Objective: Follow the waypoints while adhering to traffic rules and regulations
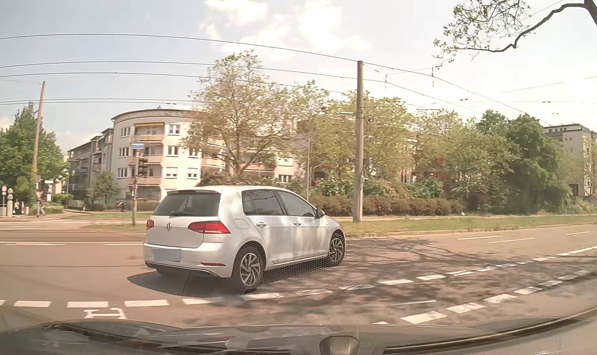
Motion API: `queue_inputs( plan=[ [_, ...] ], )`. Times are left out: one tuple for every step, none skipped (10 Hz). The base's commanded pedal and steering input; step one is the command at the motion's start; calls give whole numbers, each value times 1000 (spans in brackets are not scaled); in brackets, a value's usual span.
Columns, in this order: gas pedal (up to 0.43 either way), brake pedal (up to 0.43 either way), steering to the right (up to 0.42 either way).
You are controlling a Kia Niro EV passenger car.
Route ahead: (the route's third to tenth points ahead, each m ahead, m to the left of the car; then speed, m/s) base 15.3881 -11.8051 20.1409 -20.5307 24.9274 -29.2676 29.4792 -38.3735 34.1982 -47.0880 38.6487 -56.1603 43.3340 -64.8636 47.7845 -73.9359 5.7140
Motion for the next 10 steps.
queue_inputs(
  plan=[
    [79,0,357],
    [79,0,360],
    [87,0,363],
    [87,0,367],
    [98,0,369],
    [110,0,371],
    [110,0,373],
    [118,0,374],
    [138,0,374],
    [150,0,372]
  ],
)
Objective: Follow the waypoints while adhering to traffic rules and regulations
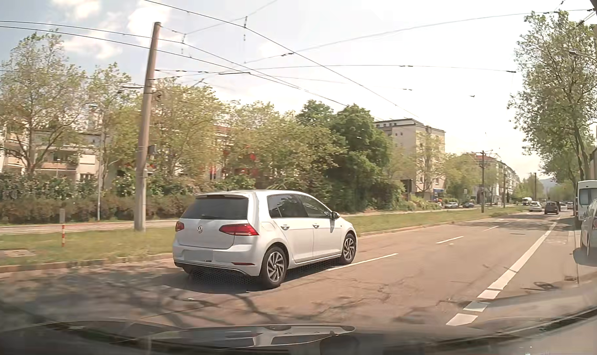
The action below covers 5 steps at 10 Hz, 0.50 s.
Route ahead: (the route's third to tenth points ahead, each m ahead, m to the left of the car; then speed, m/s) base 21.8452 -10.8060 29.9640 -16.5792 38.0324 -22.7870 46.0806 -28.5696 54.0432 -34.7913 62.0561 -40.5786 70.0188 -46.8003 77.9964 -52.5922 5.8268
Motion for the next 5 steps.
queue_inputs(
  plan=[
    [157,0,370],
    [157,0,365],
    [157,0,356],
    [169,0,349],
    [177,0,340]
  ],
)
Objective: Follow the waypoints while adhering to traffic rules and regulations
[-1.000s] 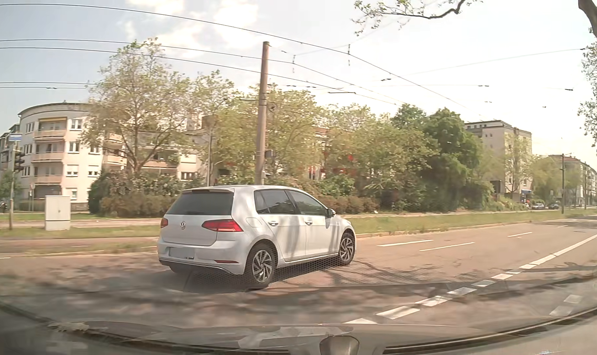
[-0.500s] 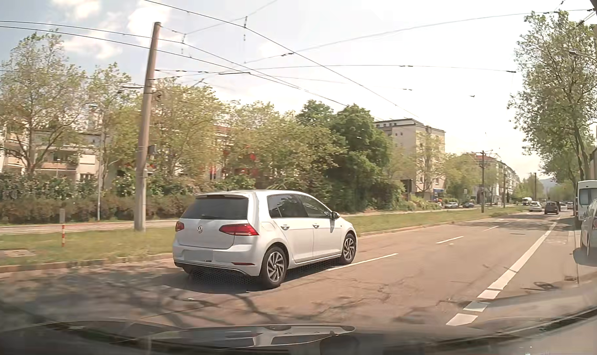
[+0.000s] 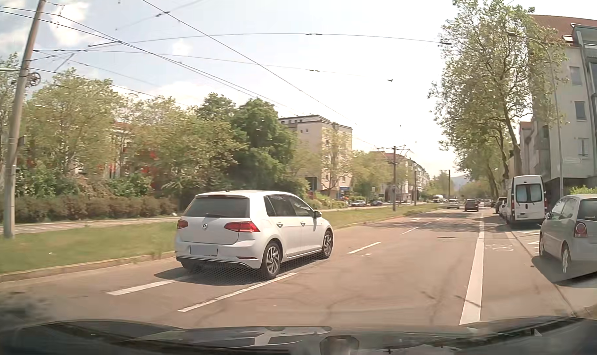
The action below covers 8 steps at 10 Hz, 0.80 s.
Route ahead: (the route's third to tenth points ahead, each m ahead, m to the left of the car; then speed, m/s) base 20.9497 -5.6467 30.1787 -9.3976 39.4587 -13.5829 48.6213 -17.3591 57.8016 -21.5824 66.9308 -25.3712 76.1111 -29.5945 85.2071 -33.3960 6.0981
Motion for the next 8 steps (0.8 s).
queue_inputs(
  plan=[
    [177,0,333],
    [177,0,323],
    [189,0,304],
    [189,0,266],
    [209,0,218],
    [209,0,187],
    [220,0,151],
    [220,0,127]
  ],
)
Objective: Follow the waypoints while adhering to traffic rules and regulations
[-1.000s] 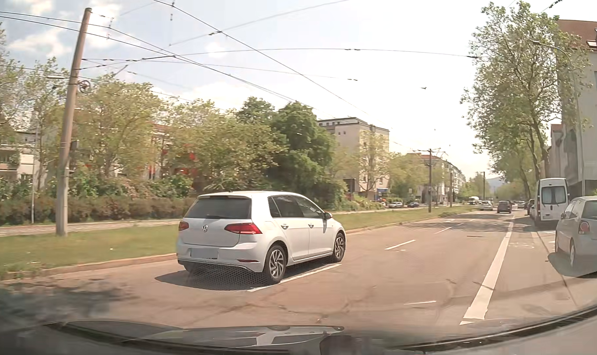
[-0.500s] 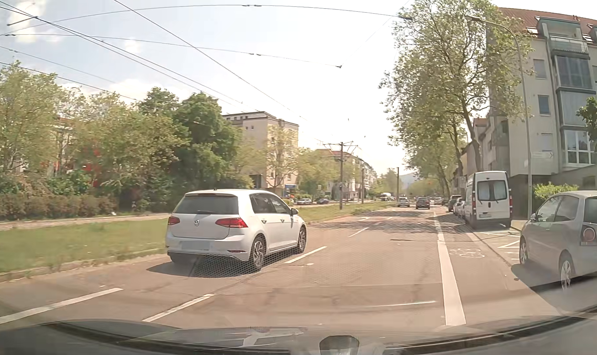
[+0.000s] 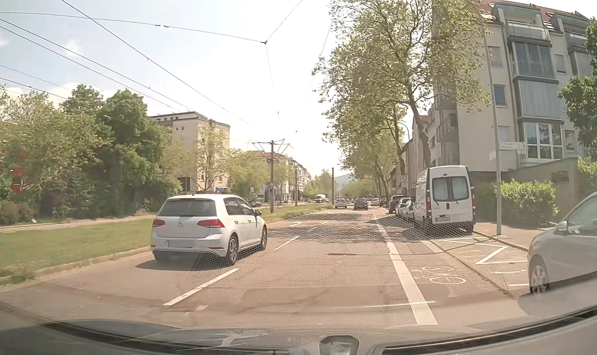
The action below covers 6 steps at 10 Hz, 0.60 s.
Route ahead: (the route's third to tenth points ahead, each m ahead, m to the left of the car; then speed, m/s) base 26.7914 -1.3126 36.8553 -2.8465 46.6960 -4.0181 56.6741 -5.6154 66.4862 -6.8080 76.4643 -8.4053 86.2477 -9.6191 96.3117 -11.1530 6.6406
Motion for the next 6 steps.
queue_inputs(
  plan=[
    [220,0,106],
    [220,0,89],
    [220,0,74],
    [220,0,63],
    [220,0,51],
    [220,0,39]
  ],
)
